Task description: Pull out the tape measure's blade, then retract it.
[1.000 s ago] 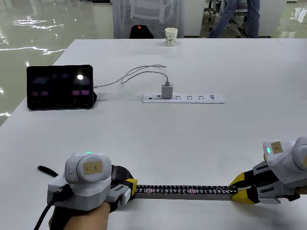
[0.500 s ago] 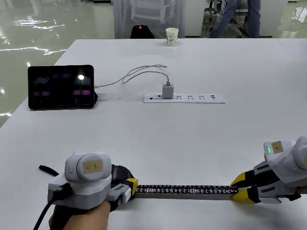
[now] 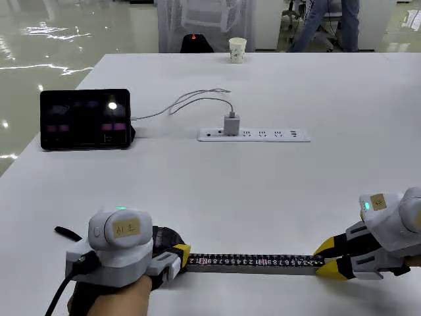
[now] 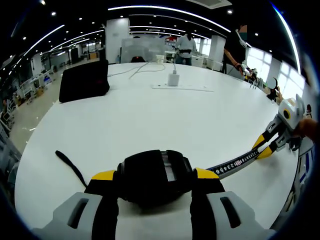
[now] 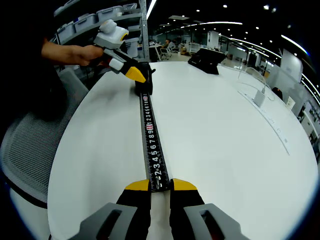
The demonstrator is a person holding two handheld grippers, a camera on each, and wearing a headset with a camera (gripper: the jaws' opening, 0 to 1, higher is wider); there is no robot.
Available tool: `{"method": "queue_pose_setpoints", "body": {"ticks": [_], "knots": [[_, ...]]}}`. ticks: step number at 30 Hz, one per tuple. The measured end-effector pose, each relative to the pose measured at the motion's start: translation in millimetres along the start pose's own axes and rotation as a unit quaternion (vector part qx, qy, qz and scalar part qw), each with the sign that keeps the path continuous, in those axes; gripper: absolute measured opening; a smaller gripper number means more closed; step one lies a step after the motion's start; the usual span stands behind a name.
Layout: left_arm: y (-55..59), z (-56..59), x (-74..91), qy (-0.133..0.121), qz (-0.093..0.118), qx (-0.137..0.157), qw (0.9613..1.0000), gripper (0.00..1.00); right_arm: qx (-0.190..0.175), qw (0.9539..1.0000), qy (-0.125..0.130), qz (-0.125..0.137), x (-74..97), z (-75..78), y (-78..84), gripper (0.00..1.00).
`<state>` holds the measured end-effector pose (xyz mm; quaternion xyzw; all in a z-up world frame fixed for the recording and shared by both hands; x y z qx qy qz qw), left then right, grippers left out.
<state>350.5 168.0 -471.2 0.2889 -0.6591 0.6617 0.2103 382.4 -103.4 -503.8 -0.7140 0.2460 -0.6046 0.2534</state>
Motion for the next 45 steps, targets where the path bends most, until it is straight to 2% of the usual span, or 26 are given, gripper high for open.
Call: {"method": "queue_pose_setpoints", "body": {"ticks": [45], "knots": [[0.1,-1.3,0.9,0.007,-0.002,0.011,0.9999,0.53,0.008,0.9997,-0.013,0.018,-28.0,-3.2,-32.8,0.10]]}}
Point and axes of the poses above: the centre of the closed fingertips' face, and the gripper's own axes: x roughly backward along the fingers, z roughly to its right, y roughly out of its underside, the point moved 2 cm from there along x, roughly backward along the fingers, and after that the axes turned 8 degrees about -y, right-handed, at the moved point
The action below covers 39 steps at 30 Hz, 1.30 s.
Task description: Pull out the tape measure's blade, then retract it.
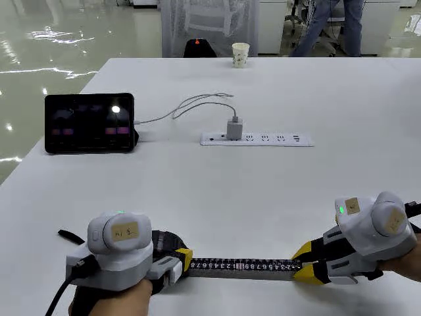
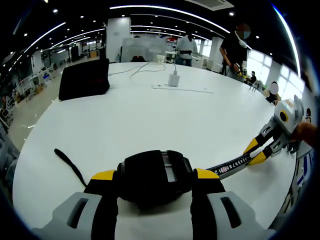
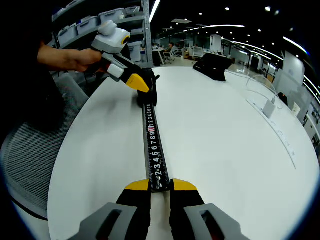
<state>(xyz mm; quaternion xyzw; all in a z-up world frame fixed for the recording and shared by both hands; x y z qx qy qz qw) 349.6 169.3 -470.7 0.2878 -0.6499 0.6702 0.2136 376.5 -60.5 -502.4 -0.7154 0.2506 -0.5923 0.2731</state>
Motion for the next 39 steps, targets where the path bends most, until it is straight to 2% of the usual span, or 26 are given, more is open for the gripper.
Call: {"method": "queue_pose_setpoints", "body": {"ticks": [39], "knots": [[0.1,-0.5,-0.2,0.005,-0.003,0.003,1.0000,0.53,-0.001,0.9999,-0.006,0.010,-17.1,-1.8,-16.1,0.10]]}}
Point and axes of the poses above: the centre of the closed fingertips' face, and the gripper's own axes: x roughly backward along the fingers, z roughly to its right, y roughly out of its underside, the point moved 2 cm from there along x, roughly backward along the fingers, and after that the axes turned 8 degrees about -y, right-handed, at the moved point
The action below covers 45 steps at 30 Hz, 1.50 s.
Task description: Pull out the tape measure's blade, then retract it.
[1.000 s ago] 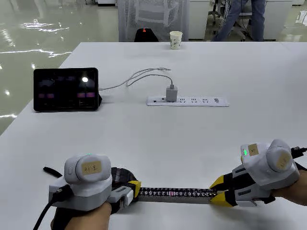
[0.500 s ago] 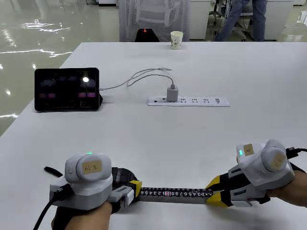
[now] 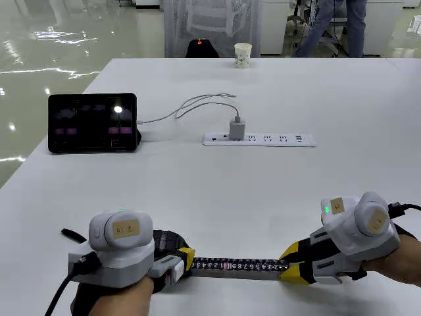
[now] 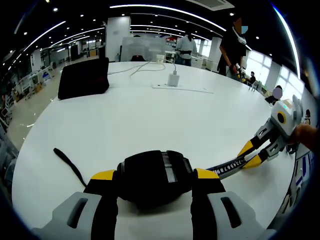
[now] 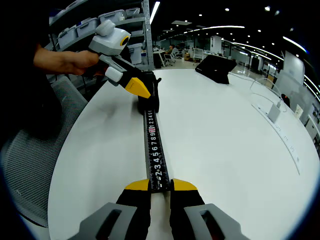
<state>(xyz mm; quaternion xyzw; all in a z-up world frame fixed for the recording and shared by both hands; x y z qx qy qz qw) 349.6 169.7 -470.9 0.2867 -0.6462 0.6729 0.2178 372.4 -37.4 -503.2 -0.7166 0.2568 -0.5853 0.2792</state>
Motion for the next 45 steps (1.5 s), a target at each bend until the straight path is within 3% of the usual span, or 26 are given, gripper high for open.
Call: {"method": "queue_pose_setpoints", "body": {"ticks": [45], "knots": [[0.2,-0.1,0.8,0.004,-0.001,0.002,1.0000,0.53,0.000,0.9999,-0.006,0.016,-21.5,-0.4,-20.0,0.10]]}}
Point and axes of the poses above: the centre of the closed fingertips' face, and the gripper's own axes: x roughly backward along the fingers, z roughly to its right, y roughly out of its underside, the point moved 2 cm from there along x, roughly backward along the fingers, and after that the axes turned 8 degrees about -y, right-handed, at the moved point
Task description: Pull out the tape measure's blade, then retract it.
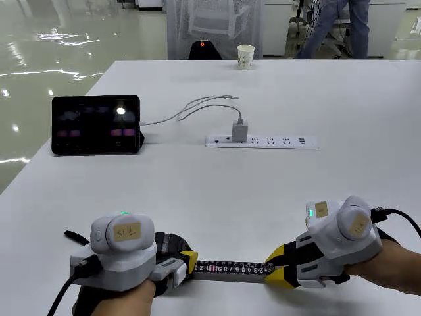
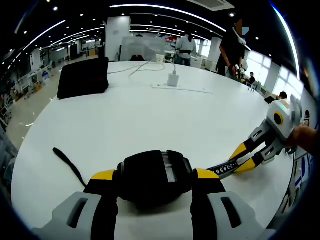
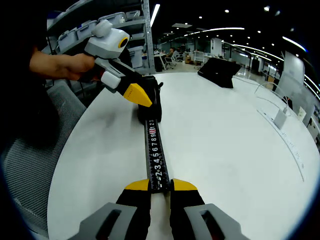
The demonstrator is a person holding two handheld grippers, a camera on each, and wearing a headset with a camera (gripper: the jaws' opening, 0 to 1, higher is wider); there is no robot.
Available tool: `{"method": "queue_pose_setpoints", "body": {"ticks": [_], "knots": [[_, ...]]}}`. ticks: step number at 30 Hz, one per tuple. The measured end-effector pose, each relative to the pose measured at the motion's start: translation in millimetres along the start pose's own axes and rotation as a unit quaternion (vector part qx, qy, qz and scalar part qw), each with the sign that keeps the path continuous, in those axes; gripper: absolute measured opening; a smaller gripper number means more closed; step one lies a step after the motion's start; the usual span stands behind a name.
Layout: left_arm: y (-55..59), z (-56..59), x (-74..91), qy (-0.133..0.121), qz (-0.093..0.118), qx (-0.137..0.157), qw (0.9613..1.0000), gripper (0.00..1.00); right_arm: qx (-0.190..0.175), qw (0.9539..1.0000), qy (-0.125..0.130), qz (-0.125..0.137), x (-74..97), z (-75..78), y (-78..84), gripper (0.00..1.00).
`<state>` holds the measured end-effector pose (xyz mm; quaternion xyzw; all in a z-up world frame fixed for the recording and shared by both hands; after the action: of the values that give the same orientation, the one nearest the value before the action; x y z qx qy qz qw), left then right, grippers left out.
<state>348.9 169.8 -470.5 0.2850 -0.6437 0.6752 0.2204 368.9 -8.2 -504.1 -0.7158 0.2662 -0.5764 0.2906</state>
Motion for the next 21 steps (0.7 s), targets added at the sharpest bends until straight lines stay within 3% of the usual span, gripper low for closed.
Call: {"method": "queue_pose_setpoints", "body": {"ticks": [21], "knots": [[0.1,-0.5,0.0,0.003,-0.001,0.002,1.0000,0.53,0.002,1.0000,-0.001,0.007,-13.7,0.0,-12.7,0.10]]}}
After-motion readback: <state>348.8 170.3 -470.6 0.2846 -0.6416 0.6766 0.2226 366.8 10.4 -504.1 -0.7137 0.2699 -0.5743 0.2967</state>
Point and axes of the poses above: the centre of the closed fingertips' face, and the gripper's own axes: x roughly backward along the fingers, z roughly to its right, y roughly out of its underside, the point moved 2 cm from there along x, roughly backward along the fingers, and after that the axes turned 8 degrees about -y, right-handed, at the moved point
